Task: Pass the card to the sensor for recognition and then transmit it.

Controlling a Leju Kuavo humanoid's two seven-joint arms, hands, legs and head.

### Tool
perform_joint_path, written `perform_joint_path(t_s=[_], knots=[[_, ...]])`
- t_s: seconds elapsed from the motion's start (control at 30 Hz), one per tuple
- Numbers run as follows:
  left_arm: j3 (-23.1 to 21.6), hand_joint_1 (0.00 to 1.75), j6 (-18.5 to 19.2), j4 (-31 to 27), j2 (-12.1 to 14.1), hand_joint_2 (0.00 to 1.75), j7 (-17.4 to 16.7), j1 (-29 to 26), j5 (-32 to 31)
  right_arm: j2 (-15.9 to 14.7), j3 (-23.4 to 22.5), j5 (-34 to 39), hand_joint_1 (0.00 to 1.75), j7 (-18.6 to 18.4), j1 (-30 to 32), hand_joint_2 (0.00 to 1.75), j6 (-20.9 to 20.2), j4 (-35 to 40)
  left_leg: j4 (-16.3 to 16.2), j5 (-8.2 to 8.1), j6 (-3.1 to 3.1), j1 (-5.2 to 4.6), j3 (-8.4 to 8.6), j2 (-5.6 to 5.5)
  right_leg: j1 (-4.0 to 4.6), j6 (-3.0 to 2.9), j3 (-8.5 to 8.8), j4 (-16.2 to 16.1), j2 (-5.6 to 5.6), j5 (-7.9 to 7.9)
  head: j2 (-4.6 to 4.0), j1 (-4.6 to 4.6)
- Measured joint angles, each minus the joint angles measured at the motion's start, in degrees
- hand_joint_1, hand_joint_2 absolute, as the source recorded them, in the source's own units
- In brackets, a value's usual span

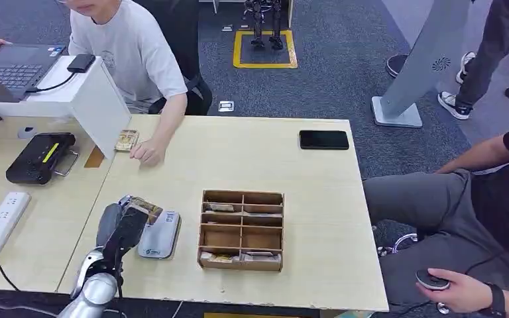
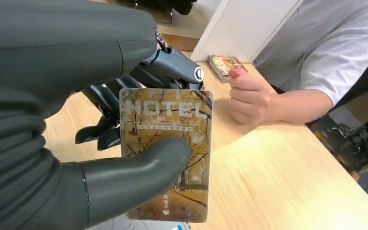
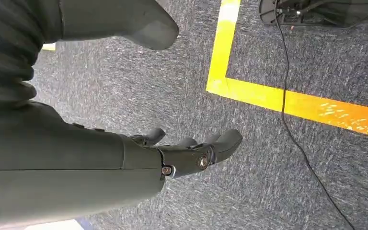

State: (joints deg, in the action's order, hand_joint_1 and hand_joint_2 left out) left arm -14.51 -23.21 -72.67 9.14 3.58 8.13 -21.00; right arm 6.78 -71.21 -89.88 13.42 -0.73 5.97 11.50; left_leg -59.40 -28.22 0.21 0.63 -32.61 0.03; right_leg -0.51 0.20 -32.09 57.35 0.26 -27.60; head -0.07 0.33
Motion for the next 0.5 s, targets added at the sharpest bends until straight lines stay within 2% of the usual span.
perform_joint_path(t_s=[0.27,0.5], knots=[[0.0,1.75,0.3,0.9,0.0,1.75,0.0,-0.7,0.0,-0.7,0.0,0.3,0.0,0.0,0.0,1.75,1.3,-1.2,0.0,0.0,0.0,0.0,0.0,0.0,0.0,0.0,0.0,0.0,0.0,0.0,0.0,0.0],[-0.9,1.75,2.1,0.9,-0.2,1.75,-0.1,-2.2,1.2,-1.3,0.0,0.5,0.0,0.3,-0.2,1.75,2.7,-2.8,0.0,0.0,0.0,0.0,-0.01,0.0,0.0,0.0,-0.02,0.0,0.0,0.0,0.0,0.0]])
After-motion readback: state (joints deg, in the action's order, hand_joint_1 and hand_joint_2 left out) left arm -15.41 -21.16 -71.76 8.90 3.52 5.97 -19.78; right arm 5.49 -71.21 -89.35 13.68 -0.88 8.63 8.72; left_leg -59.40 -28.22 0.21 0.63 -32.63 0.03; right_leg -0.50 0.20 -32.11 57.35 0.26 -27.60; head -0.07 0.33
